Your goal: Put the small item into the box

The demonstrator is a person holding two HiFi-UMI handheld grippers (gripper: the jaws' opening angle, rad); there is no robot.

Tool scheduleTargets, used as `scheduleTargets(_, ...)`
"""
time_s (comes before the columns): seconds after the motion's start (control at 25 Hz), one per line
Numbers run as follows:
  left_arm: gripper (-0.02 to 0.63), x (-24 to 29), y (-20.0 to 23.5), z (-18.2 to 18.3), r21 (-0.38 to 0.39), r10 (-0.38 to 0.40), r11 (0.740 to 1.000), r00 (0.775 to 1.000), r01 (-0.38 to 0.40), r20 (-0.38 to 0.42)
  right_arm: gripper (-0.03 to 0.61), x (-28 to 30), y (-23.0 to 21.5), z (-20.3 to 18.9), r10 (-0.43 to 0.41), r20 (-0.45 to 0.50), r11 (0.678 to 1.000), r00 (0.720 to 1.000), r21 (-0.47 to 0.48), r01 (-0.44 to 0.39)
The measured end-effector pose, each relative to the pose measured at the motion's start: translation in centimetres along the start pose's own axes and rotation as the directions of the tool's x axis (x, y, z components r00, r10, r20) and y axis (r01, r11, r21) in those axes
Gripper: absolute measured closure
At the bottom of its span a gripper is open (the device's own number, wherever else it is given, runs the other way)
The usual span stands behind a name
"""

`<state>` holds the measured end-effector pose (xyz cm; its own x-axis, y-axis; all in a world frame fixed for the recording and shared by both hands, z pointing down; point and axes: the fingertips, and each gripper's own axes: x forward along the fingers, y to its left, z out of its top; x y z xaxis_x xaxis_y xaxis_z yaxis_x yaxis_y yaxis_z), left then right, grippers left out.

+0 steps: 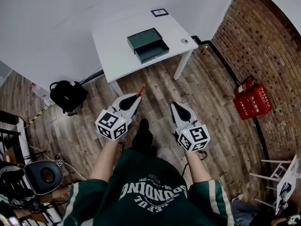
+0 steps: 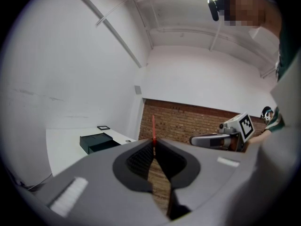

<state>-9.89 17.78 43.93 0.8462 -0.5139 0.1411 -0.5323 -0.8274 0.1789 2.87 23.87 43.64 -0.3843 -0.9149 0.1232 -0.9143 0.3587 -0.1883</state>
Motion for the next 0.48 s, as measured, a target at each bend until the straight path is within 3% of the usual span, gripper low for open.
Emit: scheduleTargets(0.48,0.549,7.4,6.3,0.9,-0.029,-0.025,0.999,1.0,0.024,-0.002,0.577,6.9,-5.5,0.4,-0.01,-0.038,1.0,0.999,0.016,0.011)
